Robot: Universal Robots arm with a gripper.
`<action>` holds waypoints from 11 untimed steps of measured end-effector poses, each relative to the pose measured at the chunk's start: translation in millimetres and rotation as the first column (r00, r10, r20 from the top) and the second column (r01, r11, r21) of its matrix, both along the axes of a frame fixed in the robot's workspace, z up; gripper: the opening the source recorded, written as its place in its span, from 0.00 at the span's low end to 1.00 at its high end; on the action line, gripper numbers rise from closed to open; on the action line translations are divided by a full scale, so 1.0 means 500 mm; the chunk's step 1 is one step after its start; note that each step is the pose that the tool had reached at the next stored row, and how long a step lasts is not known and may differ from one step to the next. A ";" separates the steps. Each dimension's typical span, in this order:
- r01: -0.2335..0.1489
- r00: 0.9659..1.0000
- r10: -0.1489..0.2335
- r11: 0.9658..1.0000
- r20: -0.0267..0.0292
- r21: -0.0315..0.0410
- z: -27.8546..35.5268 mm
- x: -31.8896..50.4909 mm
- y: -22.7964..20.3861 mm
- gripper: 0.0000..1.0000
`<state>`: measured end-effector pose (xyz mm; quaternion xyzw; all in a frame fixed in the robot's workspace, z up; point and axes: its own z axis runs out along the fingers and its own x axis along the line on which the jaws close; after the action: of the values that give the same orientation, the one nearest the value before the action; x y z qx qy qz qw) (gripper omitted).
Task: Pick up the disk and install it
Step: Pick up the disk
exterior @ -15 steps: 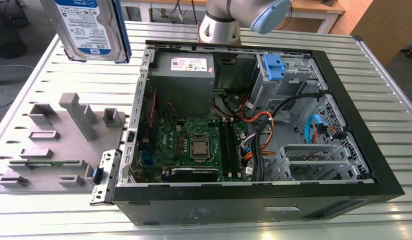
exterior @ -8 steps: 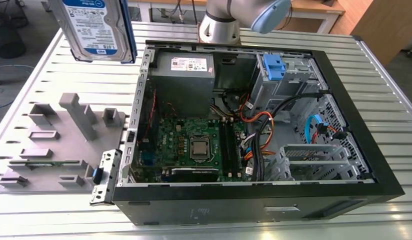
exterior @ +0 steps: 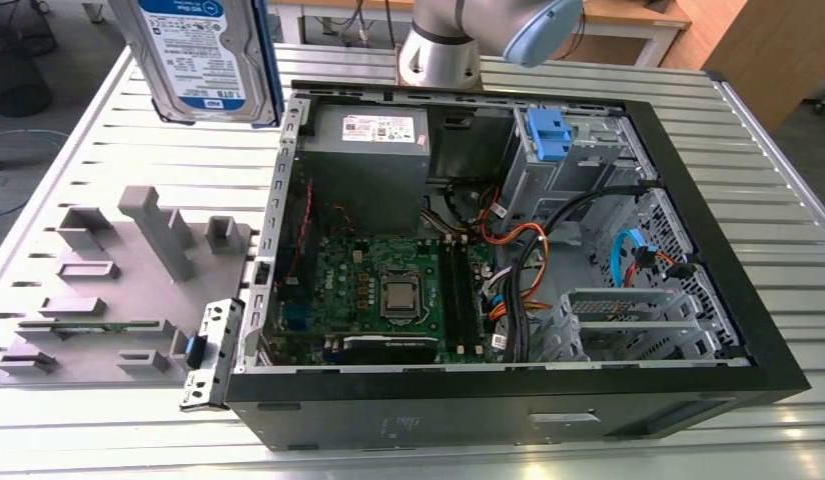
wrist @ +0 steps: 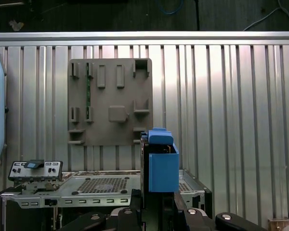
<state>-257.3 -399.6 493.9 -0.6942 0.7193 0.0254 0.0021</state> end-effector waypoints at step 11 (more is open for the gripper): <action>0.000 1.000 0.000 1.000 0.000 0.000 0.000 0.034 0.0000 0.35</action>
<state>-240.3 -399.6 493.9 -0.6942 0.7193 0.0254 0.0021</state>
